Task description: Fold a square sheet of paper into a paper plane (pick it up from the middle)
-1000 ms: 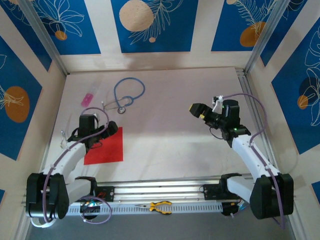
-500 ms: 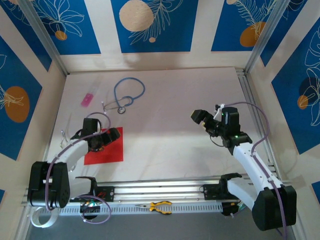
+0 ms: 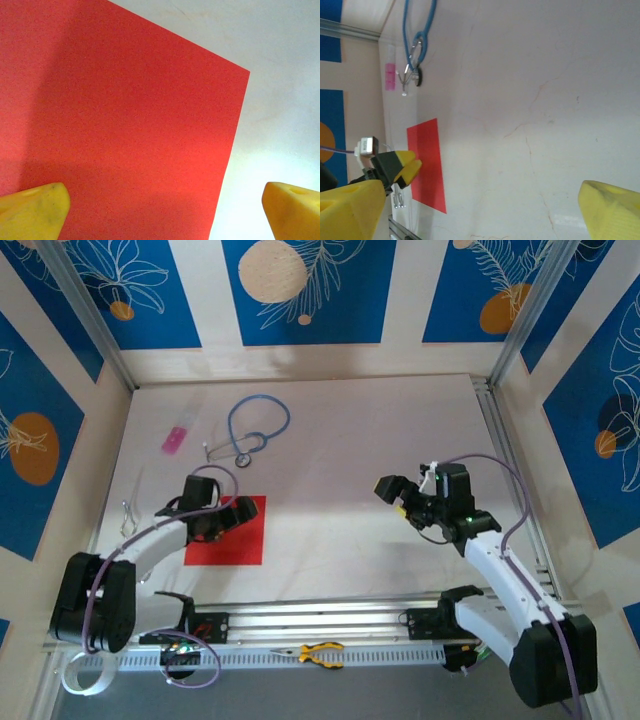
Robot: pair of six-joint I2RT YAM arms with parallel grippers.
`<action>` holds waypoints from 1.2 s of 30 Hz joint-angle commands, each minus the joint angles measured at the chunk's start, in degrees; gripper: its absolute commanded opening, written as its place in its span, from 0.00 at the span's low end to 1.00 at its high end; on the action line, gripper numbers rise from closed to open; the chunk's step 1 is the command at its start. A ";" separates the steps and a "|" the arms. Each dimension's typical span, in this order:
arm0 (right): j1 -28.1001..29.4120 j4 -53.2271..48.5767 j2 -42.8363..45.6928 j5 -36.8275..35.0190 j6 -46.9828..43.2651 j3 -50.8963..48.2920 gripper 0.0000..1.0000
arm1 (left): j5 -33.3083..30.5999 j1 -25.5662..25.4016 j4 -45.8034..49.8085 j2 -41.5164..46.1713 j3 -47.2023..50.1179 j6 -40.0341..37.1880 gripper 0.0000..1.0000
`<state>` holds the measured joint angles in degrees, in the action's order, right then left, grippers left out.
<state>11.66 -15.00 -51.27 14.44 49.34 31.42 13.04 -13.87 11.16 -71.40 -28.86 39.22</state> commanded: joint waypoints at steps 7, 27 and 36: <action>-0.15 2.32 3.63 2.26 -1.69 -0.38 0.99 | -3.09 -3.88 7.88 2.56 -0.96 3.19 1.00; -19.26 -15.69 13.78 9.67 -11.27 1.18 0.99 | -11.91 -3.08 12.36 4.93 -9.99 -10.86 1.00; -19.15 -6.96 12.04 11.38 -6.89 2.20 0.99 | -12.55 -3.02 16.84 1.56 -12.27 -14.78 1.00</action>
<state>-7.53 -24.47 -38.04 23.24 41.45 32.97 0.97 -17.26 24.71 -68.69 -39.11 27.18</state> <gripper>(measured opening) 0.991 0.998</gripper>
